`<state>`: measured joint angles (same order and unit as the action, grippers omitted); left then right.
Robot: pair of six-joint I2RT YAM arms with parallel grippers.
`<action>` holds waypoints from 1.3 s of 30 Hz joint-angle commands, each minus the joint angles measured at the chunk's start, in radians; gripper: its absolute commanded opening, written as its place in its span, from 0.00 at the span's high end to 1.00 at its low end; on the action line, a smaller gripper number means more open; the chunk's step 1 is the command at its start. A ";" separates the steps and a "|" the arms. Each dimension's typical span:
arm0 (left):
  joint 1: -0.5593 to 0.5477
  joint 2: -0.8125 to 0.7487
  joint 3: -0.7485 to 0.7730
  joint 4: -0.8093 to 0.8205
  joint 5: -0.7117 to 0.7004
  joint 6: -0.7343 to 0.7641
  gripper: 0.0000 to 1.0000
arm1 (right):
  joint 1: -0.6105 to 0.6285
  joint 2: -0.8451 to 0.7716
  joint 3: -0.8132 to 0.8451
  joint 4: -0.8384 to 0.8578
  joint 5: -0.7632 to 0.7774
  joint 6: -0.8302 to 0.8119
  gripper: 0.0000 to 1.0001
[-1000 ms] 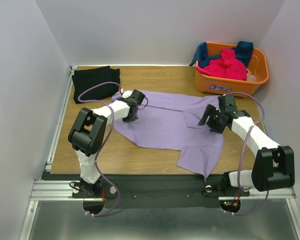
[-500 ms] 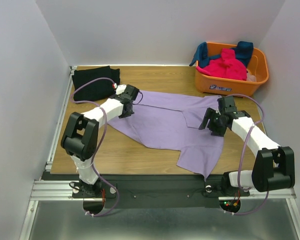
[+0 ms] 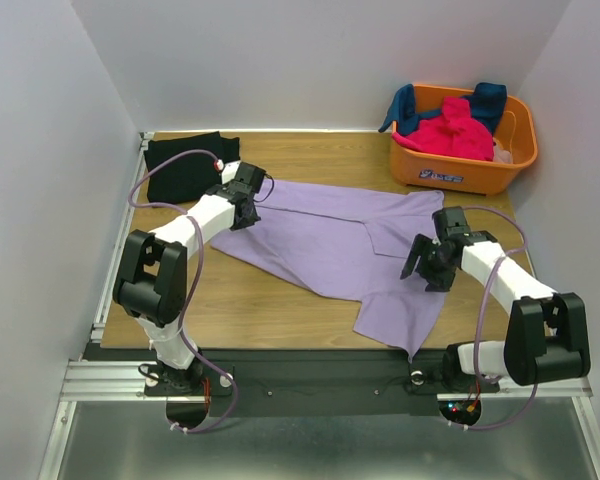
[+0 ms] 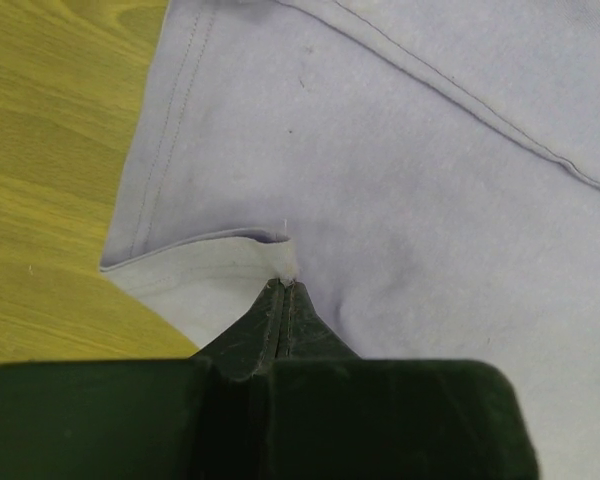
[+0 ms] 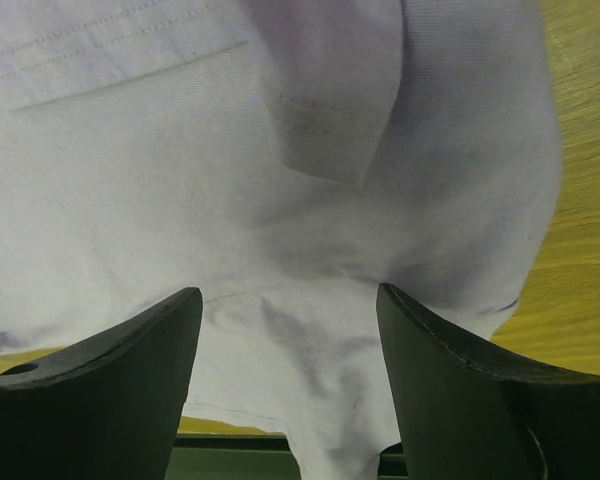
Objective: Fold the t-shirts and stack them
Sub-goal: Fold the tshirt
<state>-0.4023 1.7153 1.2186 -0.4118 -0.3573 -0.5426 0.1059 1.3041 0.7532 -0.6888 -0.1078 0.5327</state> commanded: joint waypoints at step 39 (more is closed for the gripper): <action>0.206 0.184 0.199 0.051 0.109 0.179 1.00 | 0.043 -0.029 0.143 -0.251 0.008 0.095 0.18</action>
<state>-0.2008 1.8954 1.3643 -0.3634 -0.2569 -0.3847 0.1146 1.3201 0.9562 -0.7994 -0.0906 0.5713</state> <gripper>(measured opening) 0.017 0.817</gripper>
